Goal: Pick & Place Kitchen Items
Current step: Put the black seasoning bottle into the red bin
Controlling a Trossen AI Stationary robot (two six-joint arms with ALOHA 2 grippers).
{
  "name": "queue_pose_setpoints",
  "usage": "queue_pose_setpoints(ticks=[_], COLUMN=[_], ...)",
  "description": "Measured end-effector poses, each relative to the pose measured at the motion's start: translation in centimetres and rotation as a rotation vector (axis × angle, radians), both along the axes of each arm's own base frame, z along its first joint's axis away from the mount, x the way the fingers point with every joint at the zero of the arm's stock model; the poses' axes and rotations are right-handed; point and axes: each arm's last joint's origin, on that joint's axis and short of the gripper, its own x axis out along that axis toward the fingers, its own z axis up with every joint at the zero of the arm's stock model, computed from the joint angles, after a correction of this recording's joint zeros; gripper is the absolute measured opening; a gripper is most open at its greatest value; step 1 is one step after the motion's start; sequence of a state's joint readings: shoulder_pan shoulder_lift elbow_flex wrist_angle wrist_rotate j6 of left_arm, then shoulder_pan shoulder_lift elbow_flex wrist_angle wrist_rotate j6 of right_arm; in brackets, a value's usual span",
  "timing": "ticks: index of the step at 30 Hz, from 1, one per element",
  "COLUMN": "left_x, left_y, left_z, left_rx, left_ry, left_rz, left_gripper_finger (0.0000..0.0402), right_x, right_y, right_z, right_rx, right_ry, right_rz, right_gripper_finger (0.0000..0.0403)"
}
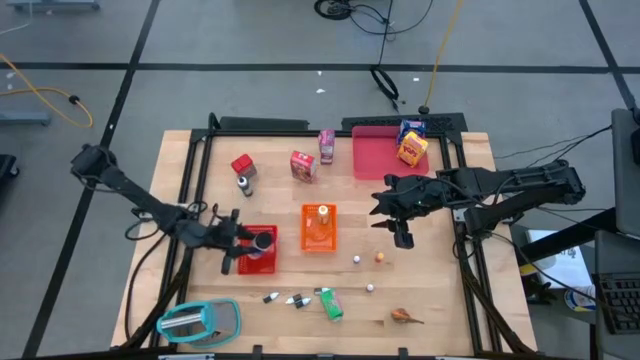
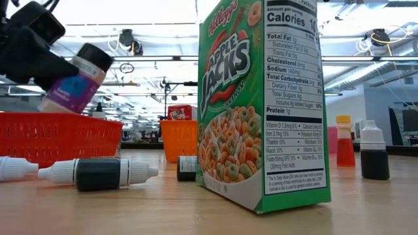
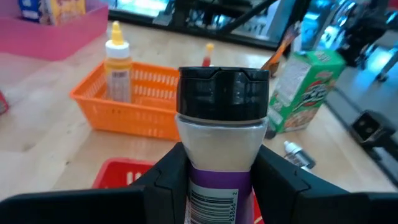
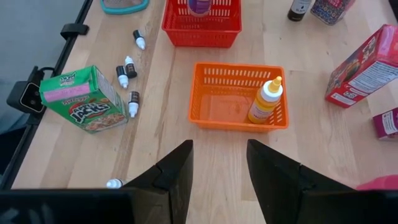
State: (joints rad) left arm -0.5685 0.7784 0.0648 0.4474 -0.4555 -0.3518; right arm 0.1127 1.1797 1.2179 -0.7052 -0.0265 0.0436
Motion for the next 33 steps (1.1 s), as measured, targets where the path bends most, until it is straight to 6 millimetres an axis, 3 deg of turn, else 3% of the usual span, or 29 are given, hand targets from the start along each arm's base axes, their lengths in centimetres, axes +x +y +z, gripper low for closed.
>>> queue_pose_setpoints(ticks=[8,18,33], left_x=[-1.1,-1.2,-1.2], left_y=[-0.4,-0.5,-0.4], left_z=[-1.2,-1.0,-0.9], left_rx=[-0.039,-0.046,-0.062], left_ry=[-0.002,-0.028,-0.042], left_rz=[0.031,0.04,0.087], left_gripper_finger=[0.0134,0.0137,0.025], right_x=[0.2,0.3,0.3], right_y=[0.0,0.0,0.0], right_z=[0.2,0.3,0.3], right_rx=[-0.003,-0.011,-0.011], right_ry=[-0.029,-0.046,-0.046], right_rz=[0.006,0.015,0.015], right_gripper_finger=[0.0141,0.0141,0.0141])
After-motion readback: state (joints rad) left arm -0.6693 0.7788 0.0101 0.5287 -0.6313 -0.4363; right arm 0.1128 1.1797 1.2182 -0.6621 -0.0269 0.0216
